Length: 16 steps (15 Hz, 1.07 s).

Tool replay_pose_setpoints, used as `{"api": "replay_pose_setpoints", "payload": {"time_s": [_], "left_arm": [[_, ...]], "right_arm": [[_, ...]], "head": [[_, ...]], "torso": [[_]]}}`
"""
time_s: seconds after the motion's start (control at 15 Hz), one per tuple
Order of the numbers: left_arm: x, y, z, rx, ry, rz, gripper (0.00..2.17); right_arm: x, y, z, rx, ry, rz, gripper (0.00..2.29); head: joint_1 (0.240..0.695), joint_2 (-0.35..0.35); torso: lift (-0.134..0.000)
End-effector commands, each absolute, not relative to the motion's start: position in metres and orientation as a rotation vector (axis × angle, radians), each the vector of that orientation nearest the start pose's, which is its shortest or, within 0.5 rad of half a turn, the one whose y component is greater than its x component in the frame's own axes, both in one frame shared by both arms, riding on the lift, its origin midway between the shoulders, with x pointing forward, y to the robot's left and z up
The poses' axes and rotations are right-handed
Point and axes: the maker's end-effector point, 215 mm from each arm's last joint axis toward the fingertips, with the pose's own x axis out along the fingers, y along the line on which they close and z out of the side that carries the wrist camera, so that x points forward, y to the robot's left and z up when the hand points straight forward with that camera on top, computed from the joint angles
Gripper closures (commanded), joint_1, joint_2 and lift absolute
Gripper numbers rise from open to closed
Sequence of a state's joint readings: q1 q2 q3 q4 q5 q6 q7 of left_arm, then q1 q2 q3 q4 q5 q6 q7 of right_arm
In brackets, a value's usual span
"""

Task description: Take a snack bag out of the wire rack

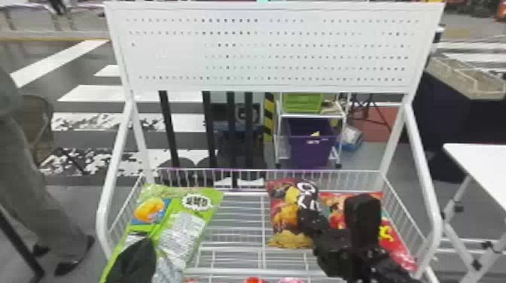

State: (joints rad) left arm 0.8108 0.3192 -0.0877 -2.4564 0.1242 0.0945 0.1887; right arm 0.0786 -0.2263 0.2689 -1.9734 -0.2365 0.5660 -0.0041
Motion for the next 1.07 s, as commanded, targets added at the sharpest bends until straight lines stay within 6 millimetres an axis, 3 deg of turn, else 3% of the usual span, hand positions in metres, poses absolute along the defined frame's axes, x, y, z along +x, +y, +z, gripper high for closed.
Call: {"api": "replay_pose_setpoints", "payload": {"time_s": [0.0,0.07,0.47,0.73,0.87,1.0], "left_arm": [[0.364,0.199,-0.274,0.040,0.048,-0.110,1.76],[0.364,0.199,-0.274,0.040,0.048,-0.110,1.75],[0.365,0.193,-0.274,0.037,0.046,-0.124,1.76],[0.365,0.193,-0.273,0.037,0.045,-0.125,1.75],[0.365,0.193,-0.273,0.037,0.045,-0.125,1.76],[0.365,0.193,-0.273,0.039,0.045,-0.125,1.76]], "right_arm": [[0.506,-0.110,-0.317,-0.022,0.221,0.346,2.25],[0.494,-0.118,-0.300,-0.037,0.183,0.333,2.25],[0.421,-0.172,-0.270,-0.032,0.055,0.230,2.25],[0.371,-0.222,-0.238,-0.008,-0.036,0.134,2.25],[0.350,-0.243,-0.229,-0.020,-0.061,0.101,2.25],[0.336,-0.256,-0.236,-0.029,-0.043,0.090,2.25]], "head": [[0.499,0.000],[0.499,0.000],[0.499,0.000],[0.499,0.000],[0.499,0.000],[0.499,0.000]], "torso": [[0.000],[0.000],[0.000],[0.000],[0.000],[0.000]]}}
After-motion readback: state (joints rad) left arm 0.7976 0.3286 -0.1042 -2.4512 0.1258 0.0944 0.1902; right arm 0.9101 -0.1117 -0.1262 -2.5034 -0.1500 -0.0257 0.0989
